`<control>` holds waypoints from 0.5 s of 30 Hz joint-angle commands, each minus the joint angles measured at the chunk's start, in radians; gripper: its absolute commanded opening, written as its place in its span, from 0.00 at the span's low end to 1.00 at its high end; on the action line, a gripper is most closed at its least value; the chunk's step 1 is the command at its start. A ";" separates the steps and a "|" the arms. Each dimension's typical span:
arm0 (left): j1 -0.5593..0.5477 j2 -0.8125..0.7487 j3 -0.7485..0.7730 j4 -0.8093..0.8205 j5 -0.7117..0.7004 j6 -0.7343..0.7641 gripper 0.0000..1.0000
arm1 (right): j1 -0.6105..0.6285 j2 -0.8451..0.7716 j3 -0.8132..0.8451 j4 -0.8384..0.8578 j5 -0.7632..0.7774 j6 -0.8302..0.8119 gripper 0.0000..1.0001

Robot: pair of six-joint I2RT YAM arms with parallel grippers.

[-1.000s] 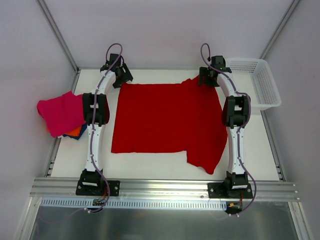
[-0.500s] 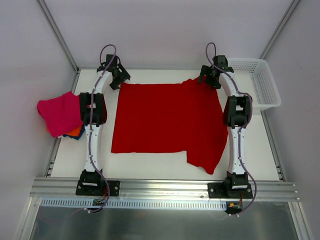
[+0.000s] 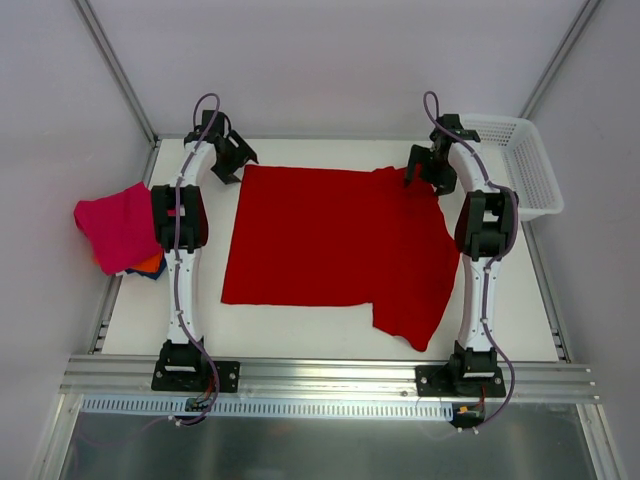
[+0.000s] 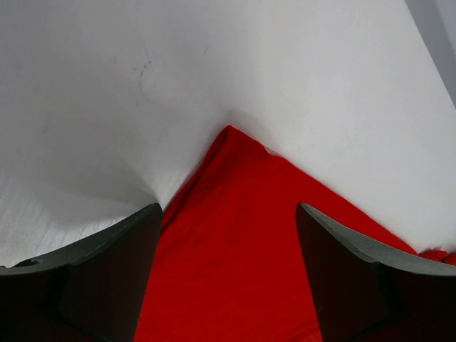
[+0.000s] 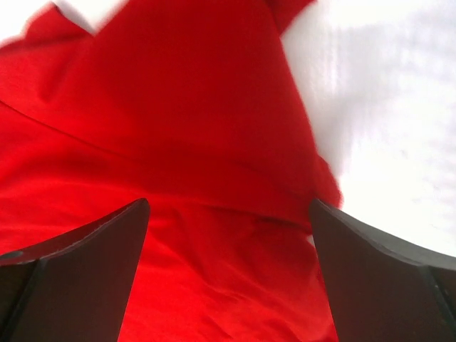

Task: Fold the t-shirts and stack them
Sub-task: Fold the tshirt

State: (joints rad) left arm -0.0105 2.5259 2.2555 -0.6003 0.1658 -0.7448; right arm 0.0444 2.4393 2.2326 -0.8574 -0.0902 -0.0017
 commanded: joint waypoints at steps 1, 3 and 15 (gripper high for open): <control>-0.008 0.005 -0.030 -0.131 0.029 0.074 0.78 | -0.001 -0.088 0.042 -0.077 0.125 -0.092 1.00; -0.009 -0.001 -0.033 -0.133 0.031 0.093 0.79 | -0.009 -0.082 0.065 -0.077 0.121 -0.075 0.99; -0.006 0.046 0.042 -0.135 0.034 0.085 0.80 | -0.008 0.015 0.139 0.001 0.173 -0.024 0.99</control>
State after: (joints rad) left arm -0.0132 2.5252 2.2742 -0.6510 0.1864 -0.6720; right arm 0.0448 2.4428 2.3249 -0.8860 0.0196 -0.0383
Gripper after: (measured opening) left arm 0.795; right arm 0.993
